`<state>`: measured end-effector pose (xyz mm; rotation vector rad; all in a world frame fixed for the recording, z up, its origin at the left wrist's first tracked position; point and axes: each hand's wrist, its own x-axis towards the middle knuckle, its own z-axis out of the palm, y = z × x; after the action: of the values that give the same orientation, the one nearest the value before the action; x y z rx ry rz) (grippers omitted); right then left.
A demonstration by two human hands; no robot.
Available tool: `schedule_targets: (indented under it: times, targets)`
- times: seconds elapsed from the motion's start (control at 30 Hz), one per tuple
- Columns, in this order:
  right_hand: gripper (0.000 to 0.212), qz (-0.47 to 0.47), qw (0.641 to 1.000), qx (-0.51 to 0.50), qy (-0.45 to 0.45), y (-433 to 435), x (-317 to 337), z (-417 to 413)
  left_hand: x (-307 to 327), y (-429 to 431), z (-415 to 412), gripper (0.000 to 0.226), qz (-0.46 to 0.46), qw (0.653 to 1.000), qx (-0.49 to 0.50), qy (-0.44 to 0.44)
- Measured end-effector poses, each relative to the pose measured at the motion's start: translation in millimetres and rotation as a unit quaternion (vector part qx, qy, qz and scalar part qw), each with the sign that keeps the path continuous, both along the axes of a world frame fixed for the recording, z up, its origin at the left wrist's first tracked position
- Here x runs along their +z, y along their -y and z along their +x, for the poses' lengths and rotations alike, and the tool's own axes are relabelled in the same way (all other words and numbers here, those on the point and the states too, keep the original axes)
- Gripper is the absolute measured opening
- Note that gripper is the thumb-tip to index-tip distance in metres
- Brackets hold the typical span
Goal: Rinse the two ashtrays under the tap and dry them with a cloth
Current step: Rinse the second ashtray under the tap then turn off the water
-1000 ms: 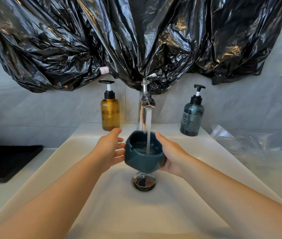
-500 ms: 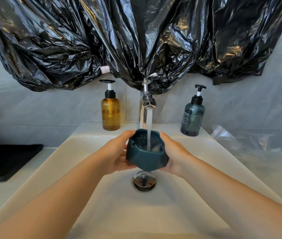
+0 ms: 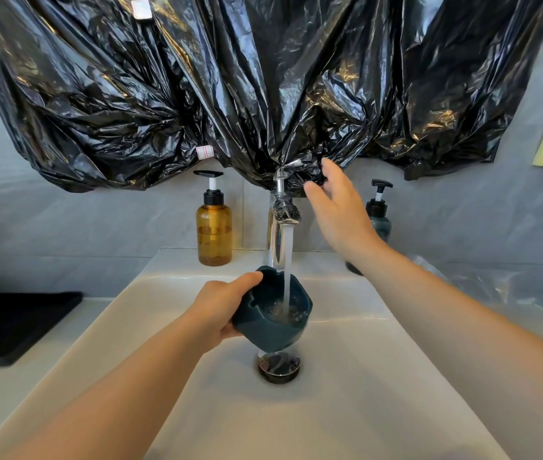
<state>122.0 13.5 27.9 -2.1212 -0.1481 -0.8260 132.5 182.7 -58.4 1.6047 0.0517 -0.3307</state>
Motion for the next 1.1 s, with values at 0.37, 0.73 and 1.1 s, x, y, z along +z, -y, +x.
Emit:
schedule_targets:
  times: [0.37,0.73,1.1]
  targets:
    - [0.044,-0.187,0.982,-0.019,0.005,1.4,2.4,-0.8,-0.7,-3.5,3.8,0.031,0.021,0.998,0.014,0.060]
    - [0.054,-0.114,0.991,-0.024,-0.061,23.8,-41.2,-60.1,13.1,-0.6,-23.2,0.050,0.227,0.903,0.022,0.363]
    - [0.053,-0.092,0.989,-0.050,-0.102,58.0,-51.6,-124.0,13.8,1.3,-58.3,0.058,0.492,0.628,-0.016,0.603]
